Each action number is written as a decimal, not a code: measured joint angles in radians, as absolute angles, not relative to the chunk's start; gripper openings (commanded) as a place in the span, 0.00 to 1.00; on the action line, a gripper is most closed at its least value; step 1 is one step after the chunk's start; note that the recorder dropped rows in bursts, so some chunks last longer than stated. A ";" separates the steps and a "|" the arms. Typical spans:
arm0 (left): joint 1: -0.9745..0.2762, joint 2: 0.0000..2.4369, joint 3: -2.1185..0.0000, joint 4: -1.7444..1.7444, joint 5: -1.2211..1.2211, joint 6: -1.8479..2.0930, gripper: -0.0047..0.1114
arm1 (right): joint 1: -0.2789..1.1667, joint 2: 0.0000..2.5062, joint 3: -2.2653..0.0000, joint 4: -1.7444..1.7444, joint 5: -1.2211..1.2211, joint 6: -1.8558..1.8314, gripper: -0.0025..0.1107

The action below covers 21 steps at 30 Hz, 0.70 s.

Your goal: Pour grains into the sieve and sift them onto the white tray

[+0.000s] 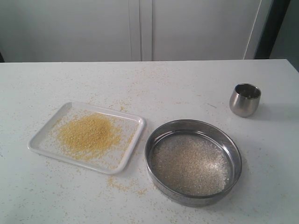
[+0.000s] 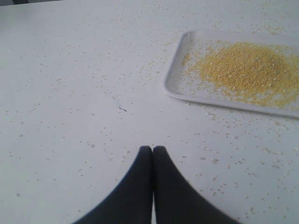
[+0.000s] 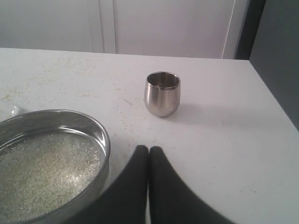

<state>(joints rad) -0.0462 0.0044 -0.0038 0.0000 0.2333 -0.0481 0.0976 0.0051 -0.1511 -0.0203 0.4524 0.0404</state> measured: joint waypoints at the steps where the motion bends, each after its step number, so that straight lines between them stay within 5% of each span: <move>1: -0.046 0.004 -0.004 0.000 0.233 -0.048 0.04 | 0.098 0.005 -0.141 -0.020 0.446 0.040 0.02; 21: -0.046 0.004 -0.004 0.000 0.233 -0.048 0.04 | 0.098 0.005 -0.005 -0.023 0.363 0.040 0.02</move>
